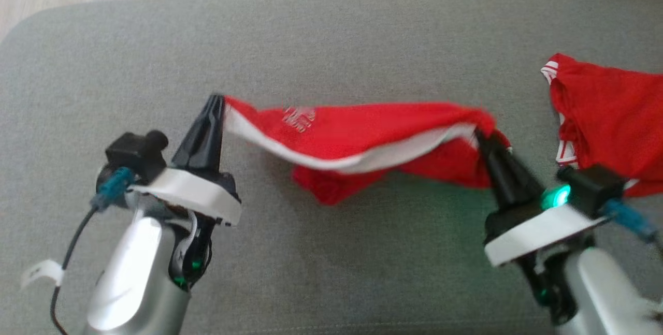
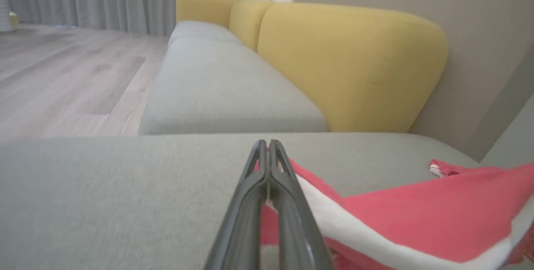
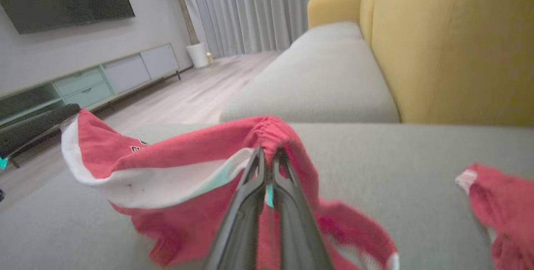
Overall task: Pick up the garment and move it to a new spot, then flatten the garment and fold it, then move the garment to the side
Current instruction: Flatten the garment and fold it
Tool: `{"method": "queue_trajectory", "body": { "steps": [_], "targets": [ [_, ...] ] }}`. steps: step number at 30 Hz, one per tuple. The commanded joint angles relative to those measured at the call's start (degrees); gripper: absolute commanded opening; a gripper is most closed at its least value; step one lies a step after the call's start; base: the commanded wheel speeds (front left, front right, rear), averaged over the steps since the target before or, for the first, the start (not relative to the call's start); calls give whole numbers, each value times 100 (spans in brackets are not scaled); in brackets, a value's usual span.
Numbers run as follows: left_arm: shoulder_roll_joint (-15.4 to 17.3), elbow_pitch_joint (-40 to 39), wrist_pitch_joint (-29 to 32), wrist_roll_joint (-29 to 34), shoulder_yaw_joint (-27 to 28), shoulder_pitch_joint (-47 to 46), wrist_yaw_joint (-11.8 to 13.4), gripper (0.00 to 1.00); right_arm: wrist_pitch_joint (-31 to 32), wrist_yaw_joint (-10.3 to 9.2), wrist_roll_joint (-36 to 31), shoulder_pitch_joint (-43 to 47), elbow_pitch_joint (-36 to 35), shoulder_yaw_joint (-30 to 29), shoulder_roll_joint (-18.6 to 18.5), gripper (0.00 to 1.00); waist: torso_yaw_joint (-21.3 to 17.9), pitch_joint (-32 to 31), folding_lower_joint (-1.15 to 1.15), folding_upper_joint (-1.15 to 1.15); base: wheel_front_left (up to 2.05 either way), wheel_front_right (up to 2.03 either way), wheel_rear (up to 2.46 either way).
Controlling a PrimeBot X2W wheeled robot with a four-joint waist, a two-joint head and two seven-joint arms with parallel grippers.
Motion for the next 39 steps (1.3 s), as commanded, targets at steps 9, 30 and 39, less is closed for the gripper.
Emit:
{"method": "queue_trajectory", "body": {
  "steps": [9,30,39],
  "targets": [
    [208,-1470,-80,62,427,-775,172,0,12,39,-285,-751,-1381,-459,-231,0,-41,-257,0,0,0,0,0],
    [204,-1812,261,25,360,-2037,136,0,533,39,-201,-1600,-1758,-776,-153,0,-36,-194,0,0,0,0,0],
    [-76,-159,-224,-2,285,-3866,-205,0,368,39,164,-3372,-501,-490,-146,0,-4,419,0,0,0,0,0]
  ]
}}
